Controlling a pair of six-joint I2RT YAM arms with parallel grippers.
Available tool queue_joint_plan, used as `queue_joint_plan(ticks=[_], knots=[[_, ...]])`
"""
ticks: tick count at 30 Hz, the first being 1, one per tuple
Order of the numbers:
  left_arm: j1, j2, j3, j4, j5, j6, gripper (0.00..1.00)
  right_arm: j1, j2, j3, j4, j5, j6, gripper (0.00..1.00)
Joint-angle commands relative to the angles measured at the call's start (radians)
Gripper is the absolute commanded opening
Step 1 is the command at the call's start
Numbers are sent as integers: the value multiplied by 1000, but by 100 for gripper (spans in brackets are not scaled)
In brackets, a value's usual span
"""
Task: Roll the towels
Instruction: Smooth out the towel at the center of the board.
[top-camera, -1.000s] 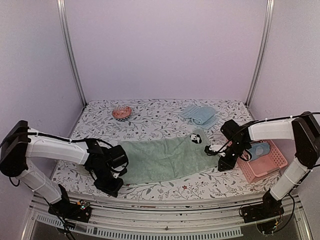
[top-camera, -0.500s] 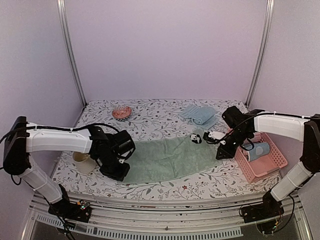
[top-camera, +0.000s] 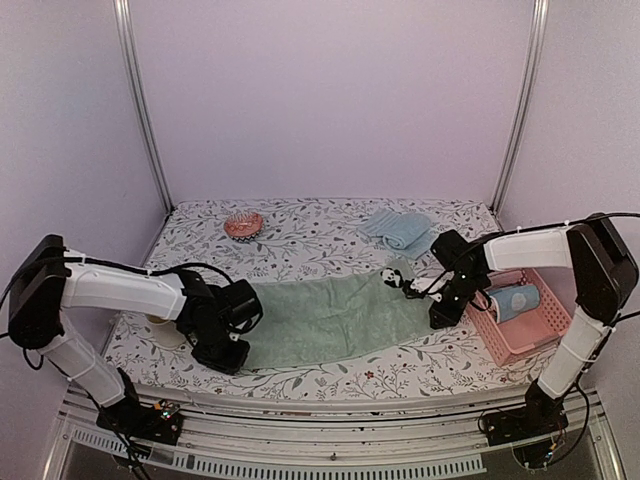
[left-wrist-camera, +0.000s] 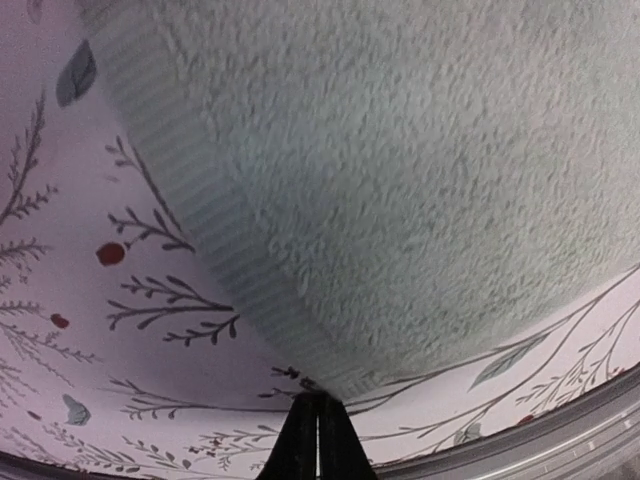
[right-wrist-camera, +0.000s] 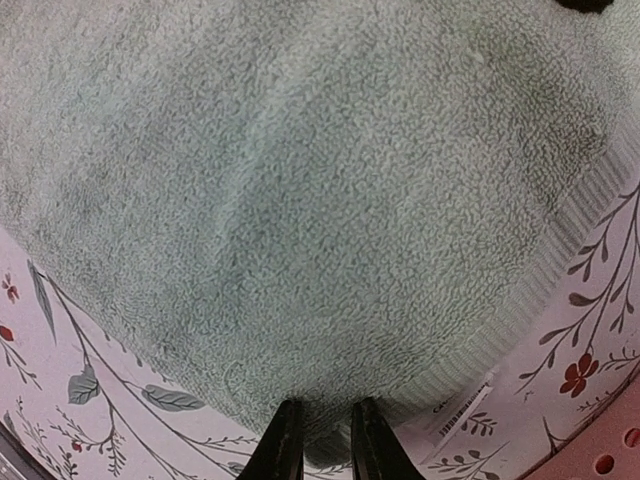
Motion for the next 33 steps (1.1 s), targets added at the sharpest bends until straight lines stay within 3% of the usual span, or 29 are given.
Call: queue_joint_plan(ticks=[1, 7, 11, 16, 20, 25, 33], knots=[[-40, -63, -96, -21, 76, -77, 4, 14, -31, -62, -48, 14, -9, 20], [-58, -179, -156, -79, 108, -135, 4, 18, -65, -84, -132, 26, -26, 16], [-55, -199, -67, -141, 35, -102, 4, 20, -99, -38, -190, -10, -28, 15], [-11, -96, 95, -135, -25, -21, 5, 20, -126, 75, -245, -28, -22, 17], [4, -3, 130, -59, -13, 38, 7, 20, -133, 100, -246, -49, -9, 18], [2, 71, 97, 37, 14, 53, 8, 20, -138, 59, -219, -47, 8, 18], [-17, 4, -89, -16, 48, -39, 8, 20, -140, 43, -189, -42, 10, 18]])
